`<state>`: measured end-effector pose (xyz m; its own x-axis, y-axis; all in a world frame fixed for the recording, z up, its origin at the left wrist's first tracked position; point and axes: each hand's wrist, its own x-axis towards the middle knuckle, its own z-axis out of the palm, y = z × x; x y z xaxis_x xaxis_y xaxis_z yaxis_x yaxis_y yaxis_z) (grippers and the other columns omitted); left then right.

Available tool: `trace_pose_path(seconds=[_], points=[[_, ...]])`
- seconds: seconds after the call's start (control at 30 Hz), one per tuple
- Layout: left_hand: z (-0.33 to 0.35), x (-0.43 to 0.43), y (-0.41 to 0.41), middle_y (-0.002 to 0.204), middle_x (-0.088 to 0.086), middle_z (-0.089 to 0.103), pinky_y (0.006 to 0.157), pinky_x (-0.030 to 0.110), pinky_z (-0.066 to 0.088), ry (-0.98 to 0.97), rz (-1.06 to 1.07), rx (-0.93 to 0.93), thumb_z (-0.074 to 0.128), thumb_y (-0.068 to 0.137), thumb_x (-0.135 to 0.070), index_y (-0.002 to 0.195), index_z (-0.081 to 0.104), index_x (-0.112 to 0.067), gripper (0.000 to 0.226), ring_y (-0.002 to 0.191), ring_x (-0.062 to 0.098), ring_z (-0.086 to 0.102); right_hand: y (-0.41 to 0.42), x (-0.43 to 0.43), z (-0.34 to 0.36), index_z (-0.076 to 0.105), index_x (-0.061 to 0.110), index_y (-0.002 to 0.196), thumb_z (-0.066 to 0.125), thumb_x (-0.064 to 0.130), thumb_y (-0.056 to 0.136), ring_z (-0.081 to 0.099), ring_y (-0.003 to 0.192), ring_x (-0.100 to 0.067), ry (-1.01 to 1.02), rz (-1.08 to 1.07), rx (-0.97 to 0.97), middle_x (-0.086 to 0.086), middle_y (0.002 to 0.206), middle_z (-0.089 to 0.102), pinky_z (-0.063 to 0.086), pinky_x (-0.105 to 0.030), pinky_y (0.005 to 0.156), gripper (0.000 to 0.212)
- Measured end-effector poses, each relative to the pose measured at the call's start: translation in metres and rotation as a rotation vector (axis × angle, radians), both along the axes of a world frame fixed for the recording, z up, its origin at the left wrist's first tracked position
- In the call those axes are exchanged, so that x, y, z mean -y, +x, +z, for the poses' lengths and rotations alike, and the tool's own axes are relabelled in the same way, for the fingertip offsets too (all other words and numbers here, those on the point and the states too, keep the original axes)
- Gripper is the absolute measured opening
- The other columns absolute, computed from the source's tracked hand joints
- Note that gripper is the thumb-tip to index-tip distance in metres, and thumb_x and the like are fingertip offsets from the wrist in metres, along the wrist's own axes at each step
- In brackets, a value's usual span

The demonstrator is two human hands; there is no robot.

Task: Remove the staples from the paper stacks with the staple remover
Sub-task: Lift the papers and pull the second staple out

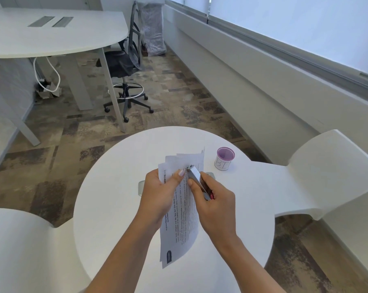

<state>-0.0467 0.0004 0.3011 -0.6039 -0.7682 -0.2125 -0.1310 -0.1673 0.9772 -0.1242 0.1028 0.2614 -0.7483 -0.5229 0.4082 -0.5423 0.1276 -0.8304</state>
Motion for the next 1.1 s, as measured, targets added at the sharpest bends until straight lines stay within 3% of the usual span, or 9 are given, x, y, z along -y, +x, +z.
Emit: trace_pose_path(seconds=[0.13,0.23,0.4,0.5,0.7,0.87,1.0,1.07,1.1], points=[[-0.004,-0.001,0.000,0.081,0.001,0.078,0.073,0.042,0.059,-0.041,0.009,0.013,0.064,0.094,-0.028,0.092,0.073,-0.022,0.011,0.079,0.026,0.074,0.000,0.000,0.001,0.049,0.043,0.074,0.060,0.028,0.095,0.051,0.057,-0.003,0.045,-0.042,-0.089,0.024,0.064,0.052,0.031,-0.004,0.048,0.028],[-0.006,0.000,0.001,0.079,0.000,0.077,0.070,0.039,0.057,-0.051,0.017,0.037,0.064,0.093,-0.031,0.090,0.071,-0.021,0.013,0.077,0.026,0.074,-0.003,-0.001,-0.001,0.066,0.028,0.094,0.061,0.027,0.095,0.052,0.059,-0.001,0.111,-0.047,-0.149,0.024,0.065,0.052,0.033,-0.004,0.052,0.006],[-0.009,0.002,0.005,0.079,0.000,0.077,0.071,0.037,0.054,-0.049,0.025,0.052,0.065,0.093,-0.032,0.090,0.070,-0.019,0.015,0.079,0.025,0.073,-0.008,-0.003,0.002,0.070,0.020,0.111,0.063,0.023,0.094,0.053,0.066,-0.008,0.192,-0.027,-0.216,0.008,0.078,0.066,0.045,-0.020,0.058,0.019],[-0.009,0.002,0.007,0.079,0.000,0.076,0.070,0.037,0.050,-0.063,0.027,0.051,0.065,0.093,-0.033,0.085,0.070,-0.021,0.015,0.080,0.026,0.071,-0.008,-0.003,0.004,0.071,0.020,0.112,0.065,0.020,0.092,0.050,0.066,-0.008,0.210,-0.028,-0.254,0.005,0.079,0.068,0.042,-0.020,0.059,0.020],[-0.010,-0.002,0.010,0.084,0.001,0.077,0.079,0.044,0.052,-0.038,0.009,0.032,0.063,0.094,-0.030,0.085,0.074,-0.027,0.015,0.090,0.031,0.070,-0.003,-0.003,0.001,0.072,0.020,0.102,0.066,0.019,0.091,0.052,0.060,-0.013,0.176,-0.015,-0.185,0.007,0.069,0.064,0.045,-0.025,0.055,0.013],[-0.008,-0.005,0.012,0.075,-0.002,0.076,0.062,0.028,0.047,-0.050,0.025,0.016,0.063,0.094,-0.033,0.076,0.071,-0.028,0.020,0.070,0.019,0.067,0.007,0.002,-0.003,0.068,0.025,0.091,0.063,0.023,0.093,0.045,0.054,-0.011,0.048,0.034,0.031,0.014,0.058,0.051,0.033,-0.015,0.051,0.006],[-0.010,-0.010,0.015,0.079,-0.002,0.077,0.059,0.022,0.049,-0.049,-0.001,-0.014,0.066,0.092,-0.033,0.083,0.073,-0.026,0.014,0.070,0.014,0.068,0.016,0.004,-0.001,0.048,0.035,0.066,0.062,0.030,0.094,0.033,0.050,-0.007,-0.080,0.017,0.176,0.014,0.053,0.040,0.026,-0.015,0.048,0.031],[-0.010,-0.014,0.016,0.080,-0.004,0.077,0.055,0.017,0.051,-0.035,0.010,-0.039,0.067,0.091,-0.032,0.084,0.074,-0.025,0.012,0.068,0.010,0.069,0.018,0.004,0.000,0.051,0.031,0.068,0.061,0.033,0.094,0.035,0.051,-0.005,-0.115,0.021,0.212,0.014,0.054,0.044,0.028,-0.014,0.048,0.028],[-0.009,-0.015,0.017,0.082,-0.003,0.078,0.059,0.021,0.055,-0.007,0.034,-0.065,0.068,0.091,-0.030,0.086,0.075,-0.024,0.010,0.071,0.012,0.072,0.018,0.004,0.000,0.056,0.028,0.072,0.060,0.035,0.095,0.037,0.052,-0.005,-0.127,0.033,0.224,0.013,0.056,0.047,0.030,-0.014,0.048,0.024]])
